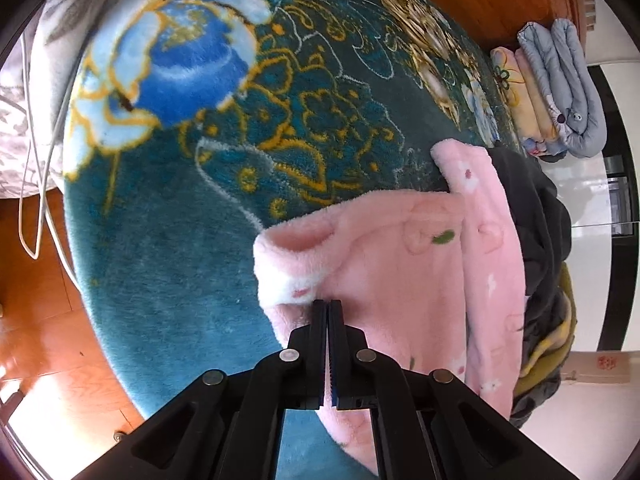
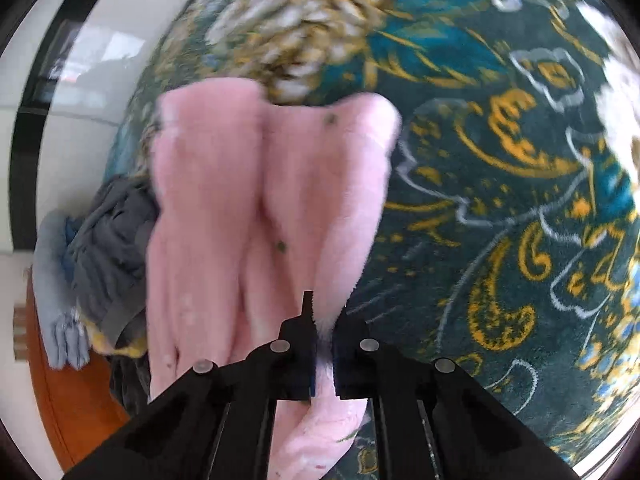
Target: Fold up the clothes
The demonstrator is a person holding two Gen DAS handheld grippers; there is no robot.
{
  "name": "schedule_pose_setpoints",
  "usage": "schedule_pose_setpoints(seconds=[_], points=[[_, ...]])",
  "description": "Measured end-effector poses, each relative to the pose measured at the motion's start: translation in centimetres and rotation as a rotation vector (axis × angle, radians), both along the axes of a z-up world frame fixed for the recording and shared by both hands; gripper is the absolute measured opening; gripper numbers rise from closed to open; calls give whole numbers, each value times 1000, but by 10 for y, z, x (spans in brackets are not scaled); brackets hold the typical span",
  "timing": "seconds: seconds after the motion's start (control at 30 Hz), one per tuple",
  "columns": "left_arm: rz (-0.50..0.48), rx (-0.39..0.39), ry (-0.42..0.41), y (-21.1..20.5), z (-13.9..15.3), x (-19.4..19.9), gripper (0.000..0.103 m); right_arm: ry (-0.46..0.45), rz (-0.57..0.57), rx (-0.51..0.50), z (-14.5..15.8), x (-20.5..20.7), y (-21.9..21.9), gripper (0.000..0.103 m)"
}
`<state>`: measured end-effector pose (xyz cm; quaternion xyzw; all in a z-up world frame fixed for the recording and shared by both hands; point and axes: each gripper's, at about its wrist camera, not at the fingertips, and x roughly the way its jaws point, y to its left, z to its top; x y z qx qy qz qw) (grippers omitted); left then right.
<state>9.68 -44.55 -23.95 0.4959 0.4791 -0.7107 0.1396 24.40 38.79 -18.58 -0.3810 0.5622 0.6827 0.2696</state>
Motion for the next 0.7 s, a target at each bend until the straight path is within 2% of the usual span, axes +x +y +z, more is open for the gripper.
schedule_pose_setpoints(seconds=[0.1, 0.27, 0.33, 0.4, 0.5, 0.63, 0.67, 0.7], points=[[1, -18, 53, -1, 20, -5, 0, 71, 28, 51, 26, 9, 0, 4], [-5, -80, 316, -10, 106, -1, 0, 189, 75, 135, 69, 23, -1, 3], [-12, -96, 350, -15, 121, 6, 0, 236, 93, 169, 86, 29, -1, 3], [-42, -104, 320, -14, 119, 10, 0, 262, 110, 195, 96, 40, -2, 3], [-98, -108, 204, -6, 92, 10, 0, 218, 113, 185, 74, 67, -3, 3], [-116, -45, 111, 0, 61, 8, 2, 203, 86, 128, 48, 87, -7, 3], [-121, -56, 88, 2, 57, 8, 3, 200, 90, 120, 45, 89, -9, 3], [-124, -68, 64, 3, 54, 8, 9, 203, 92, 115, 44, 90, -10, 3]])
